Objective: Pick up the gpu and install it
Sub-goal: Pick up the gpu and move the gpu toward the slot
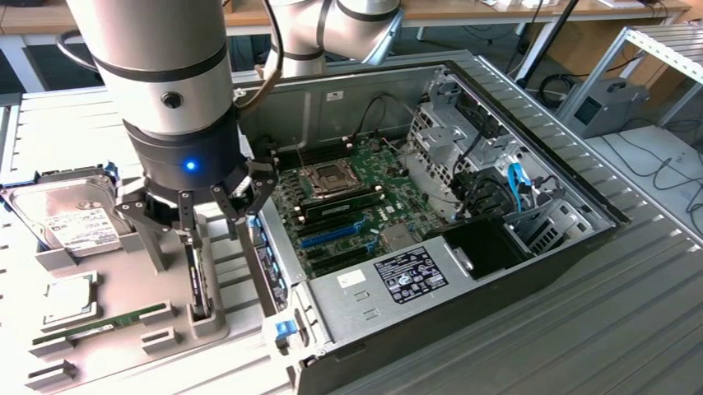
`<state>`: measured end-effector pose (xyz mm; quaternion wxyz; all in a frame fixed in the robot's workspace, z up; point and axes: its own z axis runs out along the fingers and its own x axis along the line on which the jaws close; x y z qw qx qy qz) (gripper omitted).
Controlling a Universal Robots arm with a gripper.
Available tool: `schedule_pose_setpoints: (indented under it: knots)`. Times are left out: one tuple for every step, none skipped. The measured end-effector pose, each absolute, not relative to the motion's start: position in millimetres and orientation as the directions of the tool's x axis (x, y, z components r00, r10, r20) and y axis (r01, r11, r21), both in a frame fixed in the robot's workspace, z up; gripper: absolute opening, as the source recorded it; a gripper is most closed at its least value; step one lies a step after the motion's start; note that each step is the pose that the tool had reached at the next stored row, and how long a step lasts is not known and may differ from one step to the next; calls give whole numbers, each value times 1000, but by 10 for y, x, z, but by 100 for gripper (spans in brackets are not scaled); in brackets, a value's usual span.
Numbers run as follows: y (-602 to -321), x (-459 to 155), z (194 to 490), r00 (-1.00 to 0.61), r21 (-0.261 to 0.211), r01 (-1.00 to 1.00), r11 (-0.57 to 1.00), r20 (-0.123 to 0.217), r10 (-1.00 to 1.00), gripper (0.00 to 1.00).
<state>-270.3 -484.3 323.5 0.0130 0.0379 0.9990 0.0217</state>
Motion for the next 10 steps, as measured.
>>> schedule_pose_setpoints:
  knots:
    - [-4843, -2702, 3233, -997, 44, 75, 996, -24, 76, 42]
    - [-4843, -2703, 3231, -997, 44, 75, 996, -24, 76, 42]
    - [-4843, -2703, 3227, -997, 44, 75, 996, -24, 76, 42]
    - [-4843, -2703, 3224, -997, 44, 75, 996, -24, 76, 42]
    - [-4843, -2703, 3222, -997, 44, 75, 996, -24, 76, 42]
    - [-4843, -2703, 3219, -997, 44, 75, 996, -24, 76, 42]
    - [-4843, -2703, 3216, -997, 44, 75, 996, -24, 76, 42]
    - [-4843, -2703, 3213, -997, 44, 75, 996, -24, 76, 42]
    - [-4843, -2703, 3210, -997, 44, 75, 996, -24, 76, 42]
    - [-4843, -2703, 3205, -997, 44, 75, 996, -24, 76, 42]
